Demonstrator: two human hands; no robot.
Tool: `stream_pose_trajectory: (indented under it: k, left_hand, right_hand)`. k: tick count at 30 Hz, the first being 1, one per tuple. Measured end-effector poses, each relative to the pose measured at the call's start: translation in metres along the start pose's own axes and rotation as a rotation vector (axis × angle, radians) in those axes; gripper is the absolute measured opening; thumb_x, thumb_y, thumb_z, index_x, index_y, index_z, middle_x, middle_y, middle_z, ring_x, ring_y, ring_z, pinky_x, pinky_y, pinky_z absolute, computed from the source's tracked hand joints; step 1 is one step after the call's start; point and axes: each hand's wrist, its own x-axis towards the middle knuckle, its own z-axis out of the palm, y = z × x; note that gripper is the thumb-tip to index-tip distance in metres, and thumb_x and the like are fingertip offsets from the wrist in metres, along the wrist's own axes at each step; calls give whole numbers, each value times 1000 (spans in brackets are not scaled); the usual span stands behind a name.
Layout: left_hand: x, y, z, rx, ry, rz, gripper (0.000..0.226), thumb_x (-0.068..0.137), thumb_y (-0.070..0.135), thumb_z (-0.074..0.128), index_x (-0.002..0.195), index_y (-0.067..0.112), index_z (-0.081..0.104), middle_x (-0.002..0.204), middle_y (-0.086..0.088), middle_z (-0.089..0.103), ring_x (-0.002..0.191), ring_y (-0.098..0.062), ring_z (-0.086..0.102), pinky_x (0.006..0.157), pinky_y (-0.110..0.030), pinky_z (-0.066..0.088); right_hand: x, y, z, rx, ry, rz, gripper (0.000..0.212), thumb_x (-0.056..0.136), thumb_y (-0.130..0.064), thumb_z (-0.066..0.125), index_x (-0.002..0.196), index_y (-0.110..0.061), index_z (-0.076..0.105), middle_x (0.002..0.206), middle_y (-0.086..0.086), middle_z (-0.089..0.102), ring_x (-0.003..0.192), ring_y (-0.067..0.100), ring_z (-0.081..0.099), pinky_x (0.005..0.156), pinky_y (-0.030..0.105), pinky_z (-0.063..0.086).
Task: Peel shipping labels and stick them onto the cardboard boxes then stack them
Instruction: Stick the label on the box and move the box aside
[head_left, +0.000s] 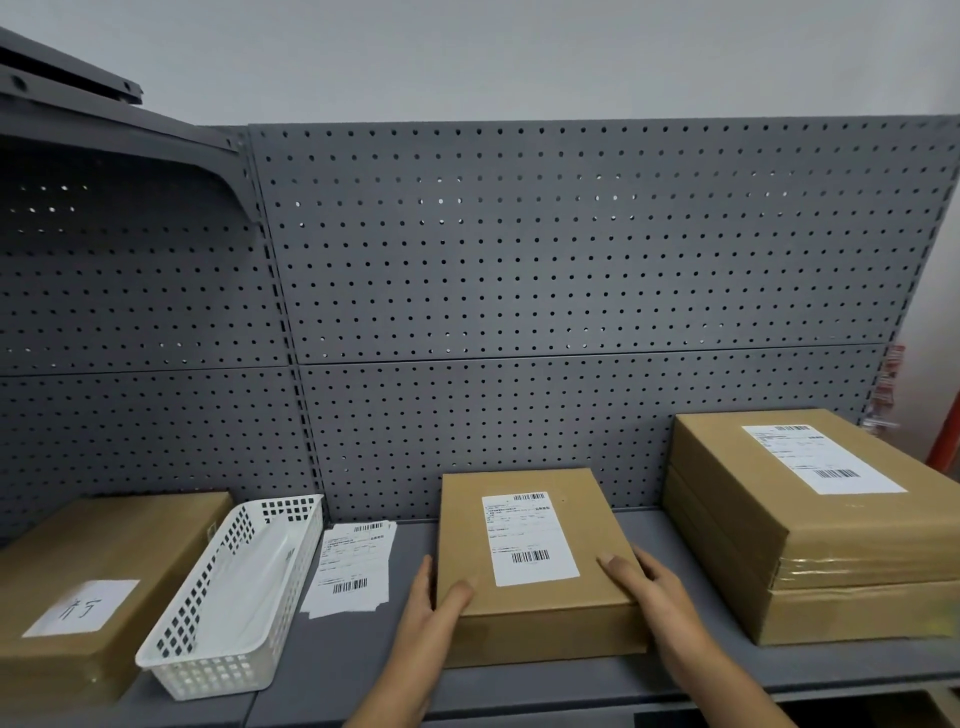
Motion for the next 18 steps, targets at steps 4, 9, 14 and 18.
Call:
stream_pose_trajectory:
  k: [4, 9, 14, 18]
  left_hand:
    - [-7, 3, 6, -56, -4, -3, 79, 96, 27, 72, 162, 31, 28, 133, 20, 64, 120, 1, 61, 105, -29, 44]
    - [-9, 7, 9, -64, 35, -4, 75, 97, 22, 68, 162, 30, 30, 128, 24, 63, 119, 2, 59, 108, -31, 42]
    - [-17, 14, 8, -77, 42, -1, 86, 89, 30, 73, 163, 28, 29, 127, 24, 62, 116, 6, 57, 104, -30, 41]
    - [-16, 26, 9, -49, 49, 33, 62, 98, 20, 62, 156, 32, 43, 126, 20, 70, 115, -1, 65, 93, -25, 48]
  right_hand:
    - [-2, 5, 5, 75, 33, 33, 30, 93, -34, 71, 116, -16, 75, 103, -2, 81, 102, 23, 71, 80, 33, 48]
    - [-5, 4, 11, 93, 32, 38, 48, 77, -47, 75, 115, -17, 75, 105, 0, 80, 104, 25, 71, 82, 34, 46]
    - [-7, -4, 12, 67, 38, 33, 29, 92, -34, 70, 116, -18, 74, 102, -3, 81, 104, 25, 70, 84, 36, 47]
    - [-14, -25, 13, 72, 49, -4, 21, 95, -27, 67, 112, -19, 76, 101, -4, 81, 101, 21, 70, 79, 33, 46]
